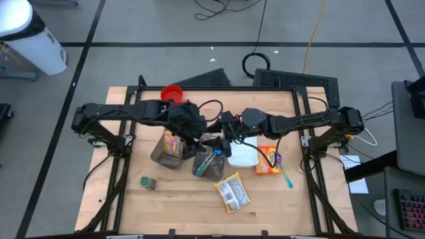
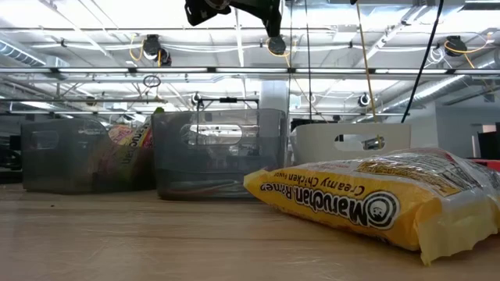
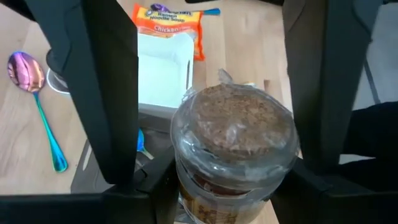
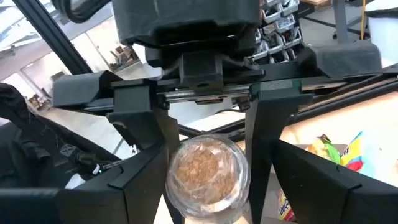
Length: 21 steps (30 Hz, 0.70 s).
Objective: Pick & Place Food Item
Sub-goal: Put the brown bottle into the white bin
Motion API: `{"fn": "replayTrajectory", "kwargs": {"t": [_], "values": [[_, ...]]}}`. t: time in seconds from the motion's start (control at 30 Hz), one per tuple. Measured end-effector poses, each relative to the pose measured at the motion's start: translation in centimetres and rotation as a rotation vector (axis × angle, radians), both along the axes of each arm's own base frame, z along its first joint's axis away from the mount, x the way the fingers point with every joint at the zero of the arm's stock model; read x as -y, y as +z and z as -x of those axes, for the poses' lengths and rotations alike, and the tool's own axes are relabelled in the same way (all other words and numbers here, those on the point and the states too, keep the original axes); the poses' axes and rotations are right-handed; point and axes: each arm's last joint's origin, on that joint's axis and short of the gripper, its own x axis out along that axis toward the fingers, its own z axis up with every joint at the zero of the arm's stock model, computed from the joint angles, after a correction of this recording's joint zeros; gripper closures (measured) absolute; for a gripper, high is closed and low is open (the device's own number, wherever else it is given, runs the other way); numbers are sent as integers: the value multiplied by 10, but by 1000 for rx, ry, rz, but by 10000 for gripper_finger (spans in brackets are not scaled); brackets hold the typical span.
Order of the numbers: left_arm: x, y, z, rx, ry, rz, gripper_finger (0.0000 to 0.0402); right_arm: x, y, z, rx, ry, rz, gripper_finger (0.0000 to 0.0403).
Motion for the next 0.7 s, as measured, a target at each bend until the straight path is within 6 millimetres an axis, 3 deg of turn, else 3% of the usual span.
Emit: {"fn": "replayTrajectory", "kwargs": {"t": [0.7], "values": [[-5,4,-1,-61,78,-63,200,0,-3,0,-35,3,4,129]]}}
